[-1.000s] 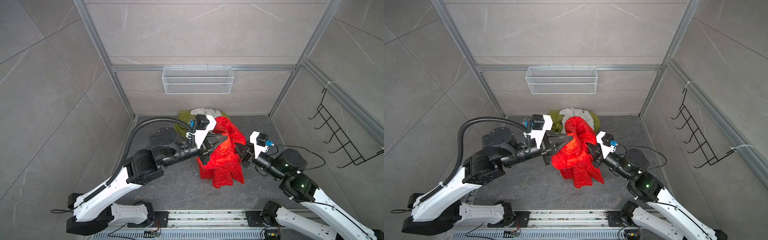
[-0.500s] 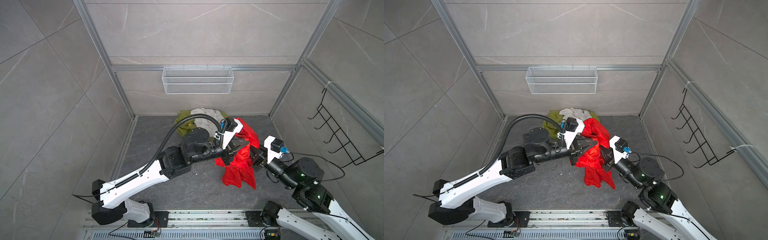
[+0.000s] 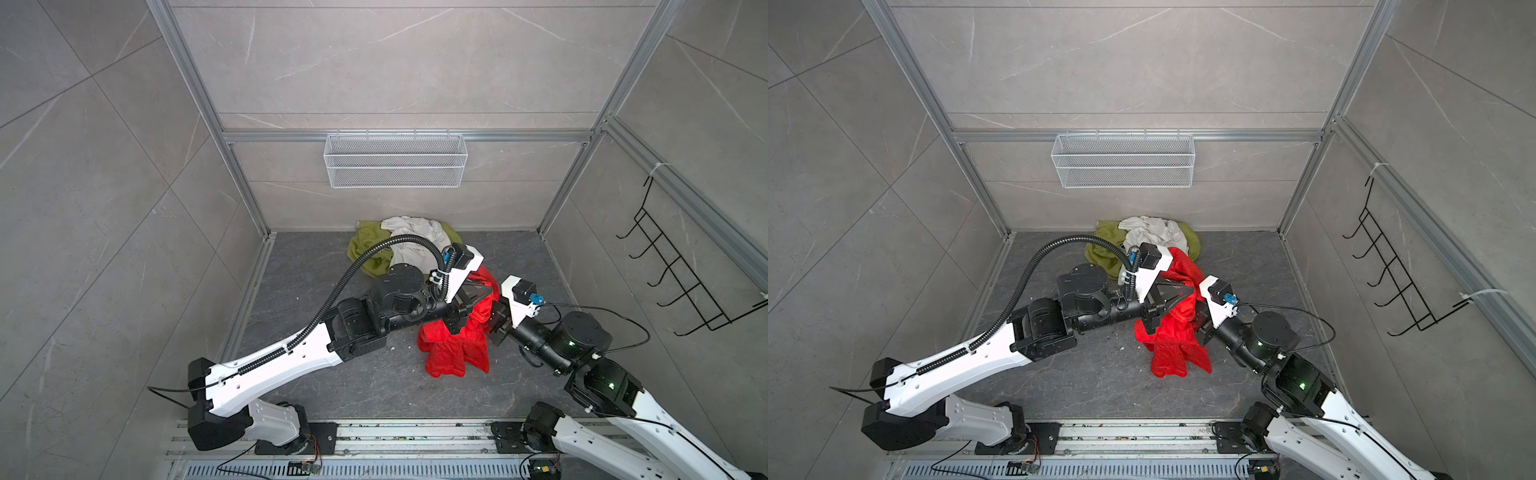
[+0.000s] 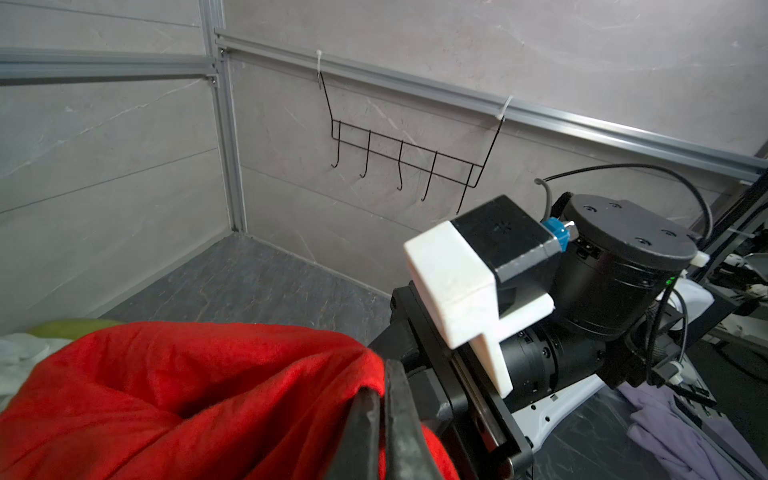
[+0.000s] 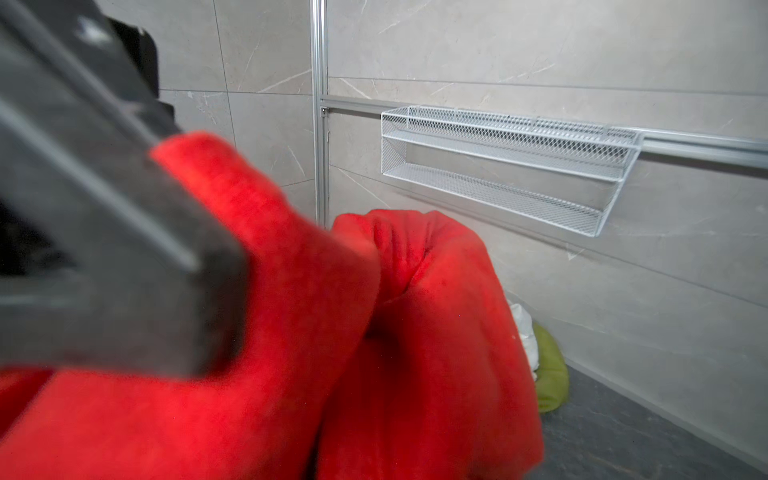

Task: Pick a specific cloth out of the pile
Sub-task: 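Carry the red cloth with both grippers toward the robot, away from the pile, then lower the red cloth with both grippers onto the floor nearer the robot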

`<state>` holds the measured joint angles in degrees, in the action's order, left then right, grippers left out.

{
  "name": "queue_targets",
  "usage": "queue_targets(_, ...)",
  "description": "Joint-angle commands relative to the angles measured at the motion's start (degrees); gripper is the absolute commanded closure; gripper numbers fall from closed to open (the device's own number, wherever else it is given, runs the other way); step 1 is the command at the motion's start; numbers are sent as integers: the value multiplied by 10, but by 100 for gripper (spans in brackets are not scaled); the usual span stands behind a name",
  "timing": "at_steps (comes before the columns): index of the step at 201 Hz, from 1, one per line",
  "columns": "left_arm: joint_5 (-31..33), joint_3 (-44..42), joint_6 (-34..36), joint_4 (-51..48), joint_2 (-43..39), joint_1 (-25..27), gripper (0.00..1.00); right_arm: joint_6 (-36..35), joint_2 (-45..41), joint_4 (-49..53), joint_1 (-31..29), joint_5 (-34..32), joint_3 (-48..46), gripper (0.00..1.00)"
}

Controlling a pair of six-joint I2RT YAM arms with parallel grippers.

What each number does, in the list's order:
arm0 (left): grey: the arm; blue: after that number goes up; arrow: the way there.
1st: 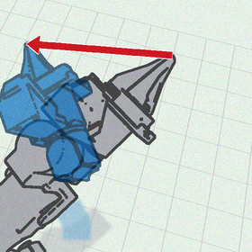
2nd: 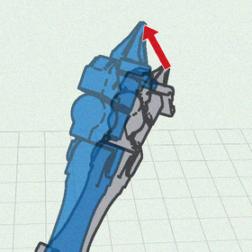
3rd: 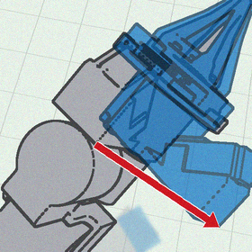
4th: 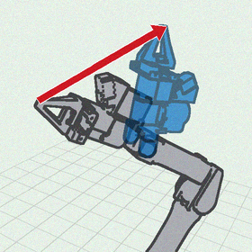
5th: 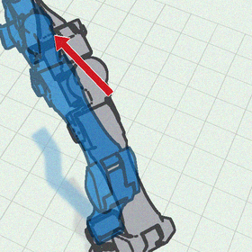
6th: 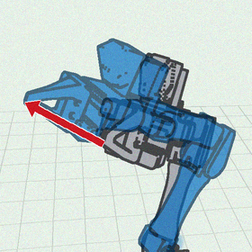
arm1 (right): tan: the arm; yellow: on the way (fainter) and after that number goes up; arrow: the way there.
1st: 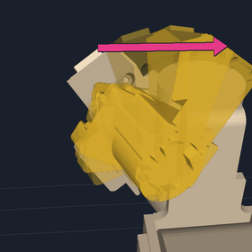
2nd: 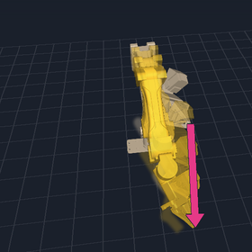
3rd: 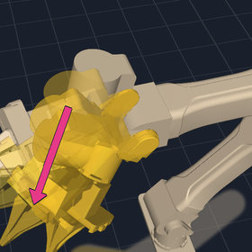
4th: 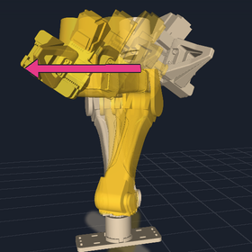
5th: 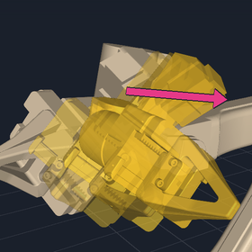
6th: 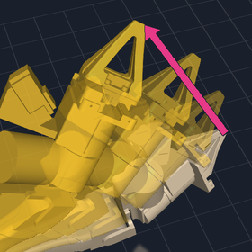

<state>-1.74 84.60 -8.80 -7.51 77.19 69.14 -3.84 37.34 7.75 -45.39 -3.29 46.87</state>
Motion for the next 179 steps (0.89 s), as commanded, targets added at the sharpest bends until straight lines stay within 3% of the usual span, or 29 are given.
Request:
queue_targets(1, 29, -15, -8, 25, -30, 2, 100, 30, 12, -48, -3, 18, -20, 100)
queue_targets(96, 63, -124, -52, 2, -68, -19, 100, 85, 27, -105, -2, 25, -105, 100)
queue_targets(179, 73, -184, -37, -19, -69, -27, 100, 116, 21, -120, -2, 15, -154, 100)
